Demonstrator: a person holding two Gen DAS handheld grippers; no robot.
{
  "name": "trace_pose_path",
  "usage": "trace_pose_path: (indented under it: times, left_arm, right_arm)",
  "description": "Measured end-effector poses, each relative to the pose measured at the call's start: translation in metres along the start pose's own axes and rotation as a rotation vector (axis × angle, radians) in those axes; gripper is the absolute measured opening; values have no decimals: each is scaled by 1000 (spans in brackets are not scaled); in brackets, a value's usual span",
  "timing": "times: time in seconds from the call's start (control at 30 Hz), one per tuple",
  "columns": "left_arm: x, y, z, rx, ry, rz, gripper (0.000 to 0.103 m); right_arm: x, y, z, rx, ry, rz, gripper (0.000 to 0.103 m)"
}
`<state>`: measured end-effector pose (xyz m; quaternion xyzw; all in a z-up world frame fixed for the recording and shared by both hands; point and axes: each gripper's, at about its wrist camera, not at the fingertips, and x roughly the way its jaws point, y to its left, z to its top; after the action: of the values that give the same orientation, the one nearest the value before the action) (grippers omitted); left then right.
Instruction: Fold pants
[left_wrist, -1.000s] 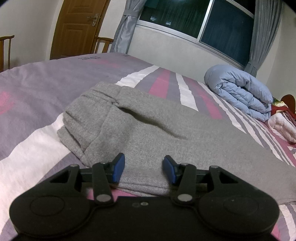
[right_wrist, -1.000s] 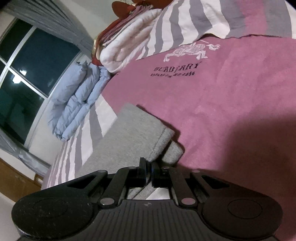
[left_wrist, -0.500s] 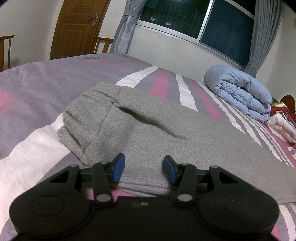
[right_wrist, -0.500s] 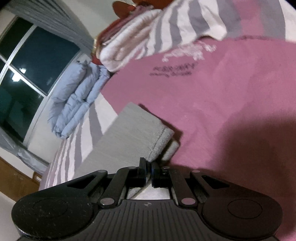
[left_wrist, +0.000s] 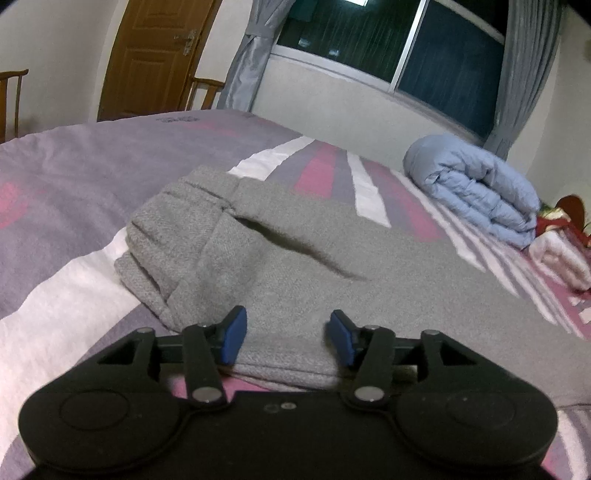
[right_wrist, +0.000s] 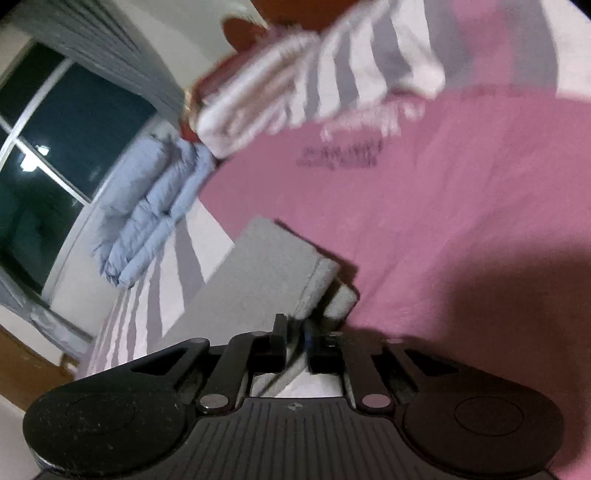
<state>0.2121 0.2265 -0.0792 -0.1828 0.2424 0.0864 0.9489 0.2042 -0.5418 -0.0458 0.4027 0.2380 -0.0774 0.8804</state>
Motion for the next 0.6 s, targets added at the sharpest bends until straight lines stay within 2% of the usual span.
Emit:
trace_pose_path:
  times: [0.07, 0.13, 0.23, 0.33, 0.4, 0.5, 0.57, 0.6]
  left_arm:
    - [-13, 1, 1, -17, -24, 0, 42]
    - [-27, 3, 2, -35, -54, 15, 42]
    - [-42, 14, 8, -69, -95, 49, 40]
    - [-40, 30, 20, -142, -105, 46, 39]
    - [-29, 38, 30, -164, -69, 62, 39]
    - [-3, 50, 38, -209, 26, 58, 39]
    - [4, 54, 43, -221, 22, 43, 34]
    - [6, 55, 47, -219, 21, 42, 25]
  right_arm:
    - [-21, 7, -12, -1, -38, 37, 53]
    - [-39, 20, -30, -37, -69, 61, 63]
    - [-51, 45, -58, -108, -76, 114, 63]
    - [-51, 69, -82, -186, -68, 143, 63]
    - [-47, 87, -88, -257, -73, 135, 63]
    - [-40, 94, -93, -289, -50, 129, 63]
    - [-35, 91, -94, -279, -44, 111, 63]
    - [-33, 90, -94, -267, -42, 104, 63]
